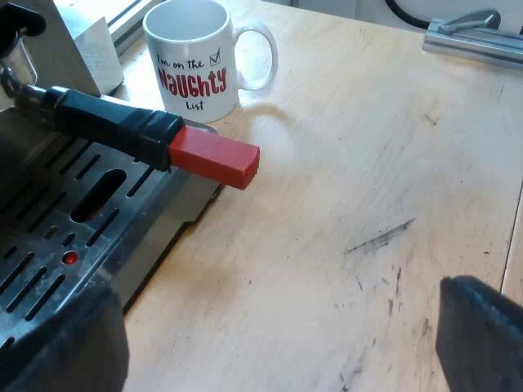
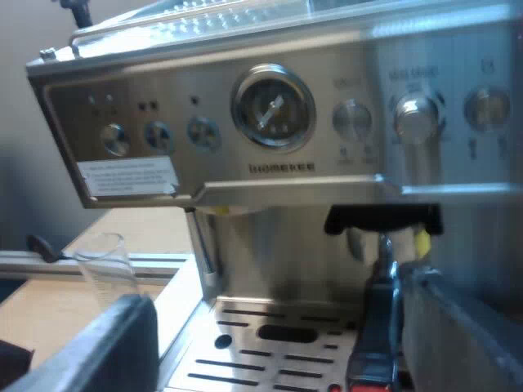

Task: Grind coffee beans and then tamp

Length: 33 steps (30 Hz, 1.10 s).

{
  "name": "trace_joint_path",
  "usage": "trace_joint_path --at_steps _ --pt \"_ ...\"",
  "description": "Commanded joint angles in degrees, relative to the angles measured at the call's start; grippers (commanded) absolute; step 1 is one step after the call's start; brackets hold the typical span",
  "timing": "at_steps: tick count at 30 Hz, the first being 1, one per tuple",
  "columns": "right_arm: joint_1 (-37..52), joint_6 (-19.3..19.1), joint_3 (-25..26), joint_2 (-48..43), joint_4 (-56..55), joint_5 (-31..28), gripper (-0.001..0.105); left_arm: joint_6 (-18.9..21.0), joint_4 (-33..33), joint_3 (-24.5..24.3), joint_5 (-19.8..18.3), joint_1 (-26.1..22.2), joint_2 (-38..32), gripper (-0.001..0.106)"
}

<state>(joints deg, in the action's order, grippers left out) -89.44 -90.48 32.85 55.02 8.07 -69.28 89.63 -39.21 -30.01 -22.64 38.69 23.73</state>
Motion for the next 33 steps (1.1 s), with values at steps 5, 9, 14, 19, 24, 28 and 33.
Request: trace_joint_path --at_steps 5,9,14,19,24,28,33 --pt "3.6 12.4 9.7 -0.4 -24.7 7.0 0.066 -0.2 0.5 -0.2 -0.3 0.2 -0.2 0.078" --pt "10.1 21.3 13.2 -0.4 -37.5 18.8 0.066 -0.2 0.5 -0.2 -0.3 0.2 -0.2 0.078" --pt "18.5 25.7 16.6 -0.4 -47.5 29.7 0.066 -0.2 0.5 -0.2 -0.3 0.2 -0.2 0.078" --pt "22.2 25.7 18.3 -0.4 -50.5 34.6 0.066 -0.2 0.5 -0.2 -0.3 0.2 -0.2 0.078" --pt "22.6 26.3 18.3 0.3 -50.7 38.0 0.066 -0.2 0.5 -0.2 -0.3 0.2 -0.2 0.078" --pt "22.6 27.7 18.3 2.8 -50.7 39.6 0.066 -0.2 0.5 -0.2 -0.3 0.2 -0.2 0.078" --pt "22.6 27.7 20.1 6.7 -50.8 40.6 0.066 -0.4 0.5 -0.2 -0.3 0.2 -0.2 0.078"
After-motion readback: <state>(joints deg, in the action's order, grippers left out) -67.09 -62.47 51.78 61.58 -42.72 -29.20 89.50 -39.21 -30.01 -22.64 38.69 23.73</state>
